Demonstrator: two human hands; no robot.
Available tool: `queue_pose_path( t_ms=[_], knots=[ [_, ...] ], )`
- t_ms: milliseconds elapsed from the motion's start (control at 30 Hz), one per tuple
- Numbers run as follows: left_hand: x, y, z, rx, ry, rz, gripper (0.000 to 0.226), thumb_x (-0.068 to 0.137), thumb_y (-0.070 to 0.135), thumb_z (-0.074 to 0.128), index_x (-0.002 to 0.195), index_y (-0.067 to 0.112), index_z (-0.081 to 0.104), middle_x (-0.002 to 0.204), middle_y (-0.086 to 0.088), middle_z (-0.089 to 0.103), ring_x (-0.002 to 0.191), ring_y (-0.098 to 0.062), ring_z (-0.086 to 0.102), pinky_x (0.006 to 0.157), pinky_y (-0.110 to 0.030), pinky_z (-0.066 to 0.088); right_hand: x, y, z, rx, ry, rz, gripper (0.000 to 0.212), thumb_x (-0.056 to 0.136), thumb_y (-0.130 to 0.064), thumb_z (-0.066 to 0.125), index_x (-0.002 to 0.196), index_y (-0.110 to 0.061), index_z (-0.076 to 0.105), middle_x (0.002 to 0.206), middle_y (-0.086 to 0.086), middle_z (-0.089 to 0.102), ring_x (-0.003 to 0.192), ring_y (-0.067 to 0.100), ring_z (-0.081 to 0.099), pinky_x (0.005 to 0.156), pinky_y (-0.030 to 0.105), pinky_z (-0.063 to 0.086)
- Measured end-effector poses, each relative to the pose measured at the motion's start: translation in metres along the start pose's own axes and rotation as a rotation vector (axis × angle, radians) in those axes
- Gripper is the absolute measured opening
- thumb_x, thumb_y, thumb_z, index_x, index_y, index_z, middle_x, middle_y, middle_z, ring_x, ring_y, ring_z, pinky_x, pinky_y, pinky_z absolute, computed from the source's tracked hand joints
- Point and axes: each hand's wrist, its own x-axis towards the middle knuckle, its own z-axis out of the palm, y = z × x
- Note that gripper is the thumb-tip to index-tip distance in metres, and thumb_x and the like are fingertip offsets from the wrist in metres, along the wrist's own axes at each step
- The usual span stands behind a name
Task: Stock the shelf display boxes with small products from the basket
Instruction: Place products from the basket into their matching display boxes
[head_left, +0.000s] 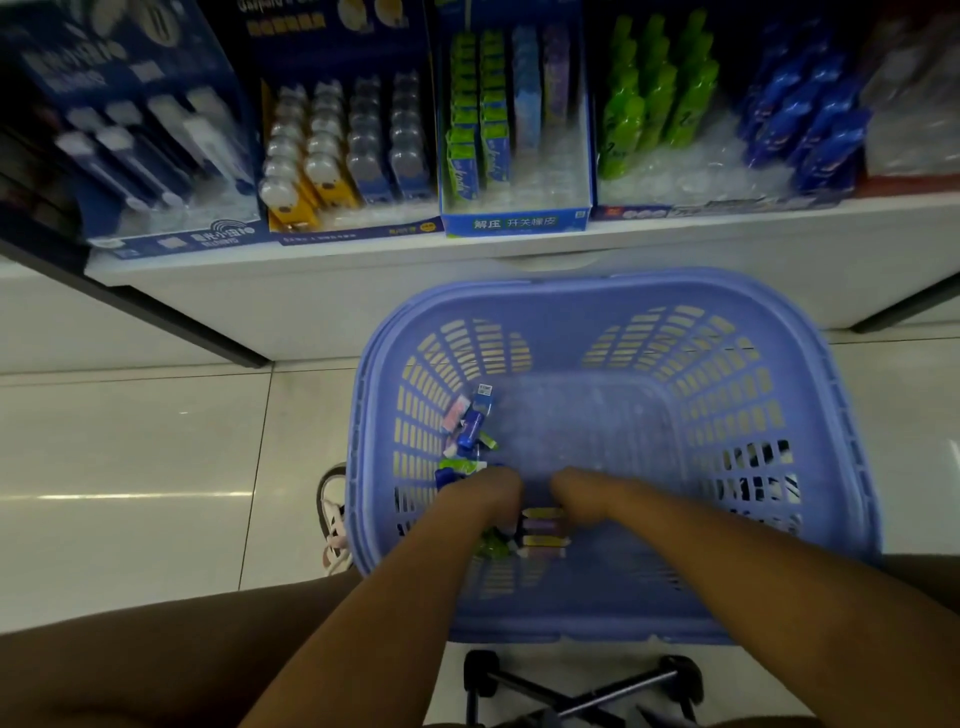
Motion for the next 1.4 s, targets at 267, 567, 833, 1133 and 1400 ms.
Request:
queue_pose_path(
  t_ms=[267, 567, 833, 1133, 1400],
  knots=[
    [-0.006, 0.011, -0.021, -0.647, 0.166, 0.124, 0.026, 0.083, 0.015, 0.072, 0.106, 0.004, 0.066, 0.088, -0.012, 0.064, 0.076, -0.014, 0.059, 0.075, -0.032, 0.052, -0.046, 0.029, -0.047, 0.585, -0.026, -0.028, 0.024, 0.087, -0.018, 0.065, 0.097, 0.003, 0.07, 0.049, -0.013, 0.064, 0.046, -0.006, 0.058, 0.054, 0.007, 0.045],
    [-0.069, 0.013, -0.096, -1.189, 0.418, 0.409, 0.015, 0.082, 0.003, 0.07, 0.096, 0.007, 0.068, 0.075, 0.0, 0.068, 0.066, -0.003, 0.064, 0.068, -0.015, 0.055, -0.121, 0.014, -0.124, 1.177, 0.232, -0.284, 0.021, 0.094, -0.009, 0.051, 0.104, 0.005, 0.063, 0.082, 0.009, 0.07, 0.065, 0.008, 0.066, 0.065, 0.015, 0.054],
    [-0.128, -0.007, -0.148, -1.44, 0.724, 0.489, 0.01, 0.087, 0.011, 0.065, 0.094, 0.007, 0.071, 0.075, -0.004, 0.066, 0.063, -0.01, 0.058, 0.063, -0.016, 0.053, -0.156, -0.021, -0.179, 1.221, 0.967, -0.363, 0.019, 0.087, -0.009, 0.062, 0.103, -0.002, 0.069, 0.067, -0.001, 0.071, 0.056, 0.007, 0.064, 0.057, 0.015, 0.053],
    [-0.145, 0.002, -0.167, -1.766, 0.717, 0.618, 0.018, 0.095, 0.021, 0.055, 0.094, 0.005, 0.062, 0.076, -0.008, 0.073, 0.072, -0.019, 0.072, 0.067, -0.026, 0.059, -0.169, -0.018, -0.249, 0.716, 1.468, -0.106, 0.015, 0.092, -0.016, 0.059, 0.099, -0.004, 0.063, 0.08, 0.013, 0.069, 0.062, 0.017, 0.065, 0.063, 0.025, 0.056],
    [-0.134, 0.021, -0.167, -1.836, 0.675, 0.623, 0.015, 0.097, 0.018, 0.052, 0.1, 0.006, 0.061, 0.09, -0.013, 0.07, 0.073, -0.021, 0.072, 0.07, -0.026, 0.06, -0.156, -0.017, -0.327, 0.012, 1.186, 0.113, 0.03, 0.084, -0.024, 0.067, 0.11, -0.008, 0.067, 0.116, 0.016, 0.063, 0.108, 0.031, 0.056, 0.084, 0.028, 0.042]
  ],
)
